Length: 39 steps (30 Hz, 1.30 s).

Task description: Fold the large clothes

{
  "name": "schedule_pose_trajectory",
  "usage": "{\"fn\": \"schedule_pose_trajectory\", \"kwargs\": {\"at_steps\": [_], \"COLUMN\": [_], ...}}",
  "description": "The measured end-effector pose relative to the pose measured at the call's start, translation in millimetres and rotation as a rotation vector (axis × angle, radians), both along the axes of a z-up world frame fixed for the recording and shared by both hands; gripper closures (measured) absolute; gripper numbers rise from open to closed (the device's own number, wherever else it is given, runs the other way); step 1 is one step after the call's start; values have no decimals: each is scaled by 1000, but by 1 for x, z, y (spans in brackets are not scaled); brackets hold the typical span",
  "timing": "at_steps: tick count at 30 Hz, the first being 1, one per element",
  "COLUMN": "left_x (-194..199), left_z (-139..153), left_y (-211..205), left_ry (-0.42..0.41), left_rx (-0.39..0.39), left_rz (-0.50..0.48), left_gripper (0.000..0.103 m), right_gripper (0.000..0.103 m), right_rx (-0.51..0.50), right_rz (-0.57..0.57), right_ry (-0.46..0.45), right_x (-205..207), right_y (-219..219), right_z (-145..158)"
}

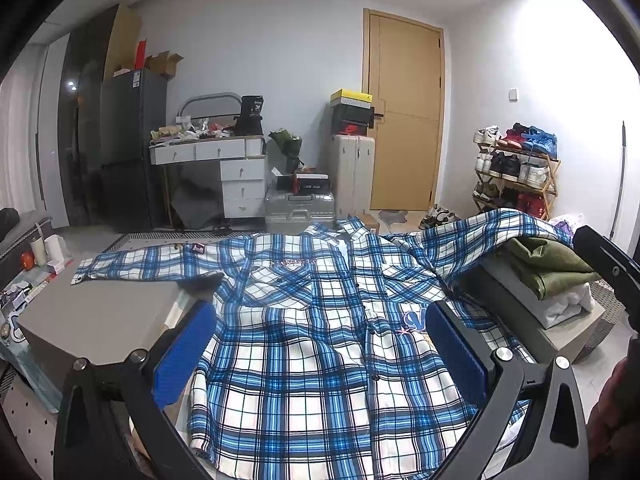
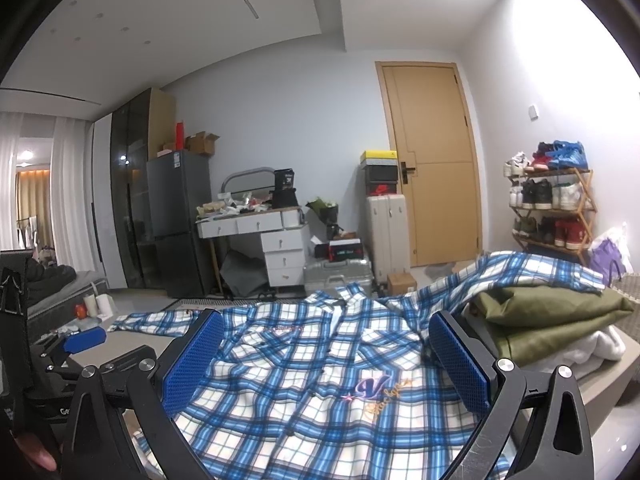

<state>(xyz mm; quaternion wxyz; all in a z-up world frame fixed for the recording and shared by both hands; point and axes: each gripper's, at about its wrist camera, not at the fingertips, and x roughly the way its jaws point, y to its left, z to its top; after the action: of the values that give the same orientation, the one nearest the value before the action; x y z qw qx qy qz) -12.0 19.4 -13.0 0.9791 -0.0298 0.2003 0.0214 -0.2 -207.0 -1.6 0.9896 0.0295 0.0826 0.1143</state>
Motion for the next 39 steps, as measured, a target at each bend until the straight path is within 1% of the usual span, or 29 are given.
{"fn": "schedule_pose_trajectory", "kwargs": {"at_steps": [27, 39], "left_x": [0, 3], "left_z": [-4, -5], "left_y": [-4, 1], "left_ry": [16, 30], "left_rx": [16, 12], "left_rz": [-13, -1], "left_gripper": [1, 1], "right_gripper": [0, 0], "right_rx": [2, 4], "right_rz": [4, 3], "right_ry": [9, 16], "right_x": [2, 4], "right_y": [-4, -2], "right_z": [0, 0]}}
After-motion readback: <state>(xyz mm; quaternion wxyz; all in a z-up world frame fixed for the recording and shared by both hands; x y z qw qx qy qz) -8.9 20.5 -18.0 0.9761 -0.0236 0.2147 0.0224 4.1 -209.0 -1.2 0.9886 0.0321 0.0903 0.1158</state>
